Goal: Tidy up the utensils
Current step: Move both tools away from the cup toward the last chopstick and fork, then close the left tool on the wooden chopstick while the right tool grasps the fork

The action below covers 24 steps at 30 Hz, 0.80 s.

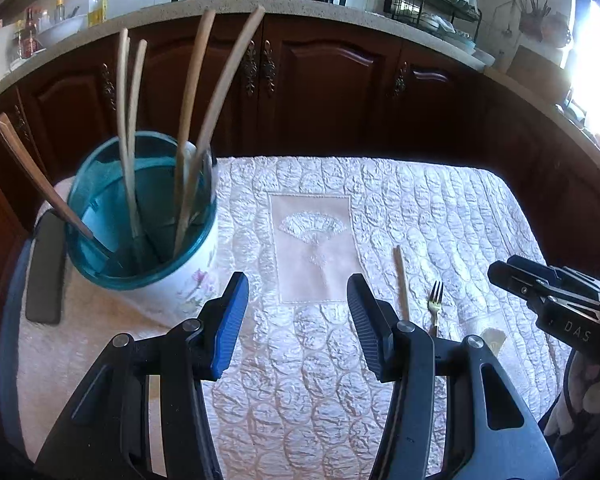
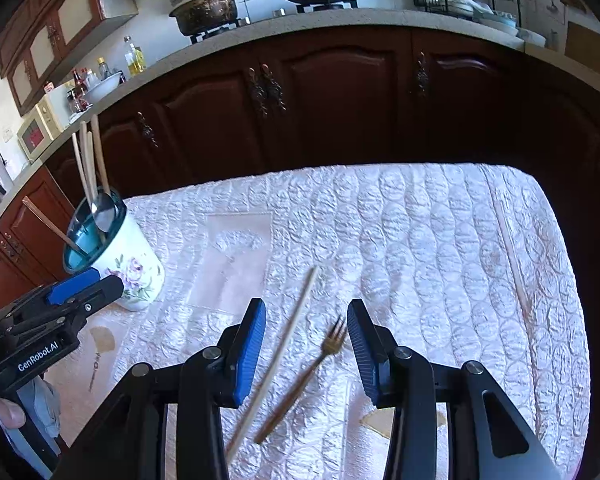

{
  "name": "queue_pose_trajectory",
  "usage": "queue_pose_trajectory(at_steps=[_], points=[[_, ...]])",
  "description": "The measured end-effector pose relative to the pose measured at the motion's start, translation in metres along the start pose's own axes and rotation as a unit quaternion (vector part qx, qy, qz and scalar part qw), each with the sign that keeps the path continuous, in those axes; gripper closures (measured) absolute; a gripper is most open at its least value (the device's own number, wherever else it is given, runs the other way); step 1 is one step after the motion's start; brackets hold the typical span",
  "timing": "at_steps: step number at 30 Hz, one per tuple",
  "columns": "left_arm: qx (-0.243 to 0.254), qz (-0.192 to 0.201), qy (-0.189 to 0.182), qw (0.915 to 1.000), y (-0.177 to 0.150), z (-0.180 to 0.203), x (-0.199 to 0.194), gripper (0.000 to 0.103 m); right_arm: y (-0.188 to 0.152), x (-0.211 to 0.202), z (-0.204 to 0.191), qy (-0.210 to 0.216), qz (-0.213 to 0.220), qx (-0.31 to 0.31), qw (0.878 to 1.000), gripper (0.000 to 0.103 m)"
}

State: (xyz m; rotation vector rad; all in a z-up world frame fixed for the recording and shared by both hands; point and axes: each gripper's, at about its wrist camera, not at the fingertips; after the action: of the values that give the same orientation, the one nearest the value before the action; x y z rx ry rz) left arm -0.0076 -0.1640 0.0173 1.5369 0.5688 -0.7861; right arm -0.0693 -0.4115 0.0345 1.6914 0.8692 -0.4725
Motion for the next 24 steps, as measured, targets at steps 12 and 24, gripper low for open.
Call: queue_pose_trajectory(at_steps=[12, 24], points=[[0.012, -0.054, -0.034, 0.9979, -0.009, 0.016, 0.029, 0.052, -0.036, 0.026, 0.044, -0.002, -0.058, 0.043, 0.997, 0.061], [0.043, -0.105, -0.103, 0.9881, -0.011, 0.051, 0.058, 0.052, -0.018, 0.097, 0.073, 0.08, -0.072, 0.061, 0.992, 0.098]])
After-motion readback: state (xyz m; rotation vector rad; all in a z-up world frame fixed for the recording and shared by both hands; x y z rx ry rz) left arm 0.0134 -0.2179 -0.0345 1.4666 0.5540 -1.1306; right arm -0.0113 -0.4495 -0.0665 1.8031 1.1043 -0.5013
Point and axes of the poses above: each gripper's, at about its wrist camera, not at the fingertips, and x roughly the way its jaws point, z to its right, y to its top, and after that the axes turned 11 degrees about y, right-handed
